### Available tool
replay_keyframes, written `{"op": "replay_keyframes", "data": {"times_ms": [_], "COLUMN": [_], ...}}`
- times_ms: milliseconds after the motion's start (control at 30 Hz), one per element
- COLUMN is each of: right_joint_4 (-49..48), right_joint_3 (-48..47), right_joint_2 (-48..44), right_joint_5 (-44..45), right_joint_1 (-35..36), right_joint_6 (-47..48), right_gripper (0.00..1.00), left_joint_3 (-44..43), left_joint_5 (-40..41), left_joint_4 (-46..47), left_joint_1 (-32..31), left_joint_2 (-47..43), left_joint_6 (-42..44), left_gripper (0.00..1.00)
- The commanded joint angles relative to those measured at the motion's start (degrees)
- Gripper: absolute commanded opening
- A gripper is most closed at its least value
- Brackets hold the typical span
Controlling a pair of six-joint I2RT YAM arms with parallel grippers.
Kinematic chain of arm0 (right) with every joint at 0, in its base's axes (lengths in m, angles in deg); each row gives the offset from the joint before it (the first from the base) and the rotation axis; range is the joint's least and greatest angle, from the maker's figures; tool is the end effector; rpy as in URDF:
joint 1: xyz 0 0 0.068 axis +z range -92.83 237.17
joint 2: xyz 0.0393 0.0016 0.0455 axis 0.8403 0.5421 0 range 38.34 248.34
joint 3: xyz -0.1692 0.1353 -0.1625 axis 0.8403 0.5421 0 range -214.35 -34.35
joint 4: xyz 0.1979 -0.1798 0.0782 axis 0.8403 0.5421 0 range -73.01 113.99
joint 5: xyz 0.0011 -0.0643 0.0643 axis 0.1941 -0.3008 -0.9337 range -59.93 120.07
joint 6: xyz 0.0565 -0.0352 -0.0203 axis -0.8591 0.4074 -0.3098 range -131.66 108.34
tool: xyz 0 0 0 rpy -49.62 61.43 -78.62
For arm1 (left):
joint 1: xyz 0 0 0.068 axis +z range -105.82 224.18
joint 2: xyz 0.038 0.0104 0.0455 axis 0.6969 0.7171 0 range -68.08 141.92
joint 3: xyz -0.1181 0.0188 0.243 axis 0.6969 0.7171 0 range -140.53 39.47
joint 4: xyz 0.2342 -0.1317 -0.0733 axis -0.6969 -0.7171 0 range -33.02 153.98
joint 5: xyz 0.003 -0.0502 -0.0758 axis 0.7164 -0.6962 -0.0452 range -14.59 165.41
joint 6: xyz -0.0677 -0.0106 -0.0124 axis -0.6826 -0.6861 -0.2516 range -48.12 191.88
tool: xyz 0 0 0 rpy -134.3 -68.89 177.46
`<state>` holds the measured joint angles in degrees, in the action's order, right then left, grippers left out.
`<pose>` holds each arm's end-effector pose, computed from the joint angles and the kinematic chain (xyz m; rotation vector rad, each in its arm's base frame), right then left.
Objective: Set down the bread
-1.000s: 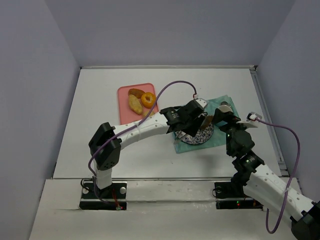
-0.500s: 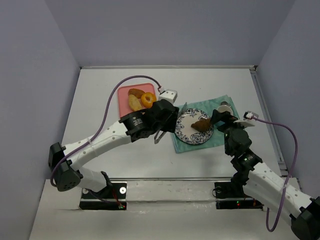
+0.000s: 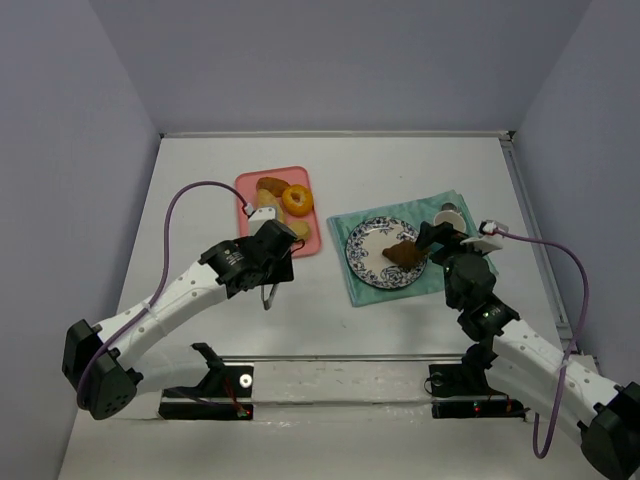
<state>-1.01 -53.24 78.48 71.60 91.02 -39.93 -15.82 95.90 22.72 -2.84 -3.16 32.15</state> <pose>0.1895 0.0819 0.2363 0.4713 1.5489 0.2478 0.1907 -0.1757 0.2673 -0.0011 2.4018 -0.2699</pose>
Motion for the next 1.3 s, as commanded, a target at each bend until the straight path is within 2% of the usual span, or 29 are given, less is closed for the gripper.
{"op": "replay_keyframes", "data": {"times_ms": [0, 333, 567, 767, 833, 933, 1067, 1267], "right_joint_4": [-2.4, -3.2, -3.4, -3.4, -3.4, -3.4, -3.4, -3.4], "right_joint_3": [-1.9, -2.0, -2.2, -1.9, -1.9, -1.8, -1.4, -1.2], "right_joint_2": [0.5, 1.7, 2.4, 2.2, 2.0, 1.4, 0.6, 0.2], "right_joint_5": [0.8, 1.4, 1.5, 2.0, 2.1, 2.1, 2.1, 2.0], "right_joint_1": [0.3, 0.3, 0.3, 0.3, 0.3, 0.3, 0.3, 0.3], "right_joint_6": [0.4, 1.0, 1.1, 1.1, 1.2, 1.2, 1.1, 1.0], "right_gripper": [1.0, 1.0, 1.0, 1.0, 1.0, 1.0, 1.0, 1.0], "left_joint_3": [1.0, 2.5, 3.9, 4.0, 4.0, 3.7, 3.6, 4.0], "left_joint_5": [2.4, 3.2, 2.2, -1.0, -2.4, -2.6, -3.0, -2.5], "left_joint_4": [-0.6, -0.7, 0.9, 5.3, 6.7, 6.4, 5.5, 4.8], "left_joint_1": [1.5, 3.8, 6.2, 7.1, 7.2, 7.3, 7.3, 7.4], "left_joint_2": [-2.2, -2.0, -0.5, 1.1, 1.5, 2.8, 3.5, 3.1], "left_joint_6": [-2.6, -1.9, 0.0, 3.2, 4.0, 4.2, 4.0, 3.6], "left_gripper": [0.67, 0.74, 0.75, 0.65, 0.65, 0.64, 0.57, 0.57]}}
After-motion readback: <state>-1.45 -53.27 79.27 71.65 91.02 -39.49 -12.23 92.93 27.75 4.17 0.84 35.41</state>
